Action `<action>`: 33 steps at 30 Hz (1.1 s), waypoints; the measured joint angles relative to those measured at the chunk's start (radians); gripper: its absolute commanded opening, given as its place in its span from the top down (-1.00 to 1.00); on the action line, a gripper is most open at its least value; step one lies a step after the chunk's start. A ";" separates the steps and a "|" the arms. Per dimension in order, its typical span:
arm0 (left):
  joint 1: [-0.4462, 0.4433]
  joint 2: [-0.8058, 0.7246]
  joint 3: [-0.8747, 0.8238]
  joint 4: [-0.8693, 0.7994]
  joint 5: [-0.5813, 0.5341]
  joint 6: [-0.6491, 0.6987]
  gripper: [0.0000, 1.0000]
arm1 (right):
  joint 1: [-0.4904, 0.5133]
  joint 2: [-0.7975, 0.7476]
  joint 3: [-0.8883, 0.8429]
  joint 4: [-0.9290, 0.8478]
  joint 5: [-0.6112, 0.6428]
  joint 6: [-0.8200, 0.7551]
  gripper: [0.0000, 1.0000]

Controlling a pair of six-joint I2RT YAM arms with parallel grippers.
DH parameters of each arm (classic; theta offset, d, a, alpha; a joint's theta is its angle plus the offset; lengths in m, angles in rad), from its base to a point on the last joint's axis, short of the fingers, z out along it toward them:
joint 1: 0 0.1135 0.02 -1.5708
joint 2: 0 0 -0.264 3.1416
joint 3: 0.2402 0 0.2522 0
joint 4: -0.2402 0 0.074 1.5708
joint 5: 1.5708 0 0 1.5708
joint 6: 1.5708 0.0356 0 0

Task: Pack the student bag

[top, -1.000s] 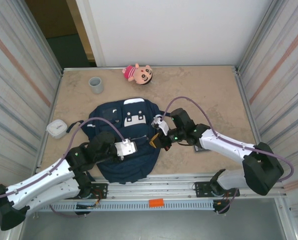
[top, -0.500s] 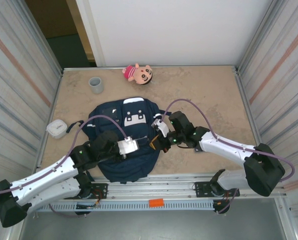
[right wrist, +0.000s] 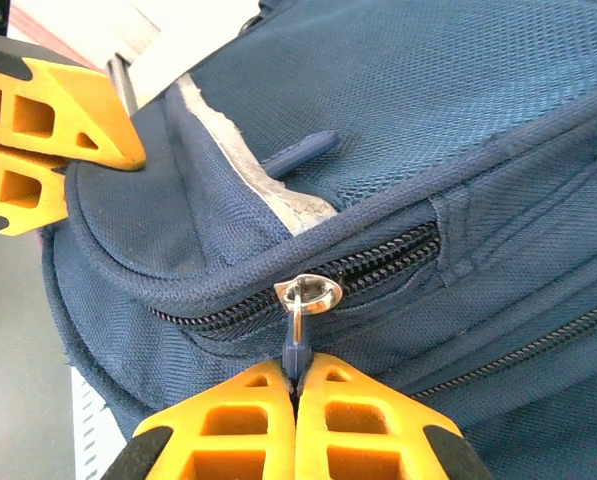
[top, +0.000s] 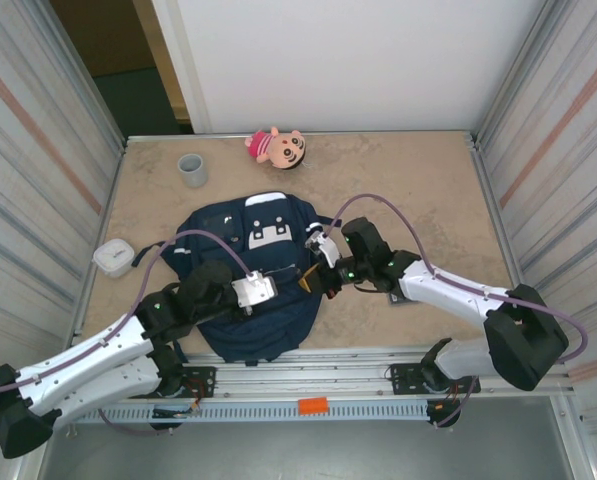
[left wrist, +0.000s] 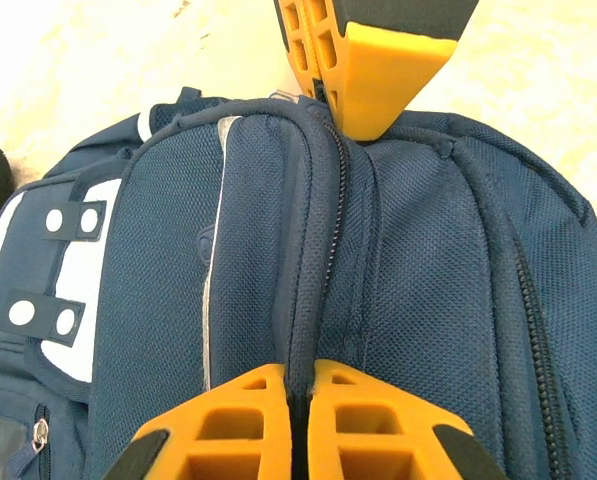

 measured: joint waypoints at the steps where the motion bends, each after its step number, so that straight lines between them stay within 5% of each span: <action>1: 0.000 0.001 0.000 0.002 -0.007 0.000 1.00 | -0.008 -0.005 0.000 -0.010 0.001 -0.006 1.00; 17: -0.001 0.062 0.010 0.018 -0.030 -0.004 1.00 | -0.011 -0.011 0.130 -0.310 0.032 -0.183 1.00; 33: -0.001 0.140 0.021 0.115 0.009 -0.073 1.00 | 0.084 0.017 0.127 -0.195 0.001 -0.042 1.00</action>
